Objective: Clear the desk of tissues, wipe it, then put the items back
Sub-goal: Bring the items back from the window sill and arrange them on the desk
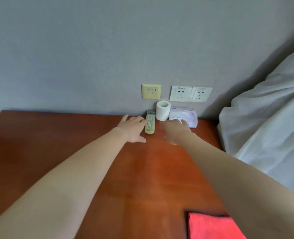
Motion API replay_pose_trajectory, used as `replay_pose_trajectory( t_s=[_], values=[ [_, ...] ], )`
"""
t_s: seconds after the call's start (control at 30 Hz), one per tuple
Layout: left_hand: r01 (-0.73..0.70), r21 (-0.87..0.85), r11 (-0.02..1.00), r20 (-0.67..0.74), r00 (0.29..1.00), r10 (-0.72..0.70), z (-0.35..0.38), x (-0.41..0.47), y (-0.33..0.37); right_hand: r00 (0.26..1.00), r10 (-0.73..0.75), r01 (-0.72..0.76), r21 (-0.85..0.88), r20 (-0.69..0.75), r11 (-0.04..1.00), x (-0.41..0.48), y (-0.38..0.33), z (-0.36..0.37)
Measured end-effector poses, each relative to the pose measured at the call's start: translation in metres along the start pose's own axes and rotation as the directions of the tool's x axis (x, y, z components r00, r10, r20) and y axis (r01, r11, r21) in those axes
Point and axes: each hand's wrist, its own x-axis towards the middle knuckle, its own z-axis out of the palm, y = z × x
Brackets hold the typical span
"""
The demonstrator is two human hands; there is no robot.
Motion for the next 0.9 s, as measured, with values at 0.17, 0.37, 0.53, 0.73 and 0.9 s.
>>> replay_pose_trajectory(
  t_s=[0.17, 0.37, 0.53, 0.73, 0.9],
  values=[
    [-0.081, 0.075, 0.994, 0.018, 0.997, 0.080, -0.015, -0.053, 0.033, 1.000, 0.026, -0.026, -0.064, -0.006, 0.998, -0.088, 0.008, -0.017],
    [-0.201, 0.143, 0.969, -0.065, 0.975, 0.212, -0.021, -0.111, 0.103, 0.979, 0.163, -0.165, -0.010, -0.124, 0.986, -0.207, 0.028, -0.008],
    [-0.367, 0.178, 0.913, -0.077, 0.920, 0.385, -0.017, -0.150, 0.190, 0.930, 0.339, -0.334, 0.057, -0.140, 0.941, -0.317, 0.062, 0.013],
    [-0.577, 0.235, 0.782, -0.033, 0.799, 0.600, -0.013, -0.181, 0.315, 0.810, 0.560, -0.549, 0.109, -0.175, 0.829, -0.448, 0.117, 0.043],
    [-0.731, 0.286, 0.620, 0.053, 0.658, 0.752, -0.001, -0.210, 0.429, 0.618, 0.774, -0.746, 0.205, -0.140, 0.633, -0.564, 0.156, 0.084]
  ],
)
